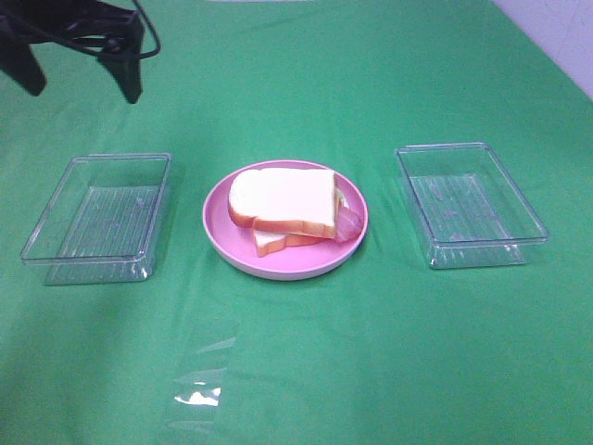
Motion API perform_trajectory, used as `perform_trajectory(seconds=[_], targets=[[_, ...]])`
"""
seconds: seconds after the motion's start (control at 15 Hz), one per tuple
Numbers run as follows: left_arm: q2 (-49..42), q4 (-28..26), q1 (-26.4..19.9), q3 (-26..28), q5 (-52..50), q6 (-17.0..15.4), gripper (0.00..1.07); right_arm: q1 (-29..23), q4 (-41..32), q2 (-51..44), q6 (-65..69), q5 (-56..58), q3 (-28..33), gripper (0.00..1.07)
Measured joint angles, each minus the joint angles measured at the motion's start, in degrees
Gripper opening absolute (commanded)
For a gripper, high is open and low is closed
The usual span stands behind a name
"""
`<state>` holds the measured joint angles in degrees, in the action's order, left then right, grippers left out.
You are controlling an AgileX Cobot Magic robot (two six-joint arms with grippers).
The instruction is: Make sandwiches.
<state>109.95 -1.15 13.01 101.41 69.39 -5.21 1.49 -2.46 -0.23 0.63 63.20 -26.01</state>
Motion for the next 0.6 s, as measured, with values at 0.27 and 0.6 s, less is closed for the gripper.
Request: perform_trajectory(seconds=[0.27,0.6], targets=[[-9.6,0.3,-7.5,-12.7,0.1,0.9,1.02,0.0,0.0,0.0,0.0,0.0,0.0,0.98],[-31.4,-1.1,-11.3,-33.5,0.1,0.9,1.02,0.0,0.0,0.0,0.0,0.0,0.0,0.98]])
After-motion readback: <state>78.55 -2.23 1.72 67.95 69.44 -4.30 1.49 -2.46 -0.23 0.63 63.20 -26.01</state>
